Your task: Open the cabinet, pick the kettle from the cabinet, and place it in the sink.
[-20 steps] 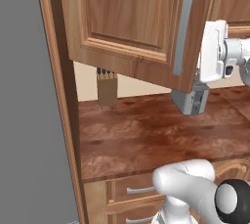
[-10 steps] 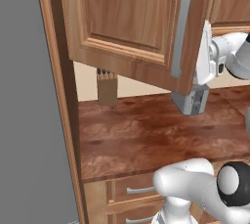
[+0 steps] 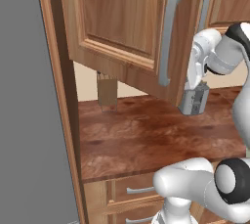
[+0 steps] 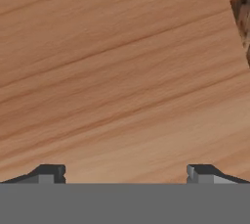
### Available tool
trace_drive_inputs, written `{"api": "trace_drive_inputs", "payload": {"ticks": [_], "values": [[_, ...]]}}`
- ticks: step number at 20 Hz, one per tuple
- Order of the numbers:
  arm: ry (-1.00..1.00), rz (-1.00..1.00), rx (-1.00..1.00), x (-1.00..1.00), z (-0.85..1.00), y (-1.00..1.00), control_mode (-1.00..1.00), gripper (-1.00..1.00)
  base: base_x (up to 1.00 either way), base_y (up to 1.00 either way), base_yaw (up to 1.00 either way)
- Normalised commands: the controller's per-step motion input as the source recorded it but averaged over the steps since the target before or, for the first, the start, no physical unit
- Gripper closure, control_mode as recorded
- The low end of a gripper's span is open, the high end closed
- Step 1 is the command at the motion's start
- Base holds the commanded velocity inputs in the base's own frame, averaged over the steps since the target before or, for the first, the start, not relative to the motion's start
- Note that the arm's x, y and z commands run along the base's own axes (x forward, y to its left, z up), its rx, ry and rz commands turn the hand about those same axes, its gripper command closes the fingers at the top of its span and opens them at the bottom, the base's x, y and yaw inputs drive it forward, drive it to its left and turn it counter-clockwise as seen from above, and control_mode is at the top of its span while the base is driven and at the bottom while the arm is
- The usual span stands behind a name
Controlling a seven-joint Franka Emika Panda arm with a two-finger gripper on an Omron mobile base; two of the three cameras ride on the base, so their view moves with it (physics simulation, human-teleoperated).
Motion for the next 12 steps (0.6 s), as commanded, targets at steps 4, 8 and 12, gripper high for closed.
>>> {"api": "trace_drive_inputs", "payload": {"ticks": [4,8,12], "values": [[-0.06,0.03,0.00,-0.31,-0.04,0.63,-1.00,-1.00,0.00,0.00,0.00],[-0.08,-0.08,0.01,-0.21,-0.07,0.64,-1.00,-1.00,0.00,0.00,0.00],[-0.09,-0.17,0.03,-0.13,-0.08,0.59,-1.00,-1.00,0.00,0.00,0.00]]}}
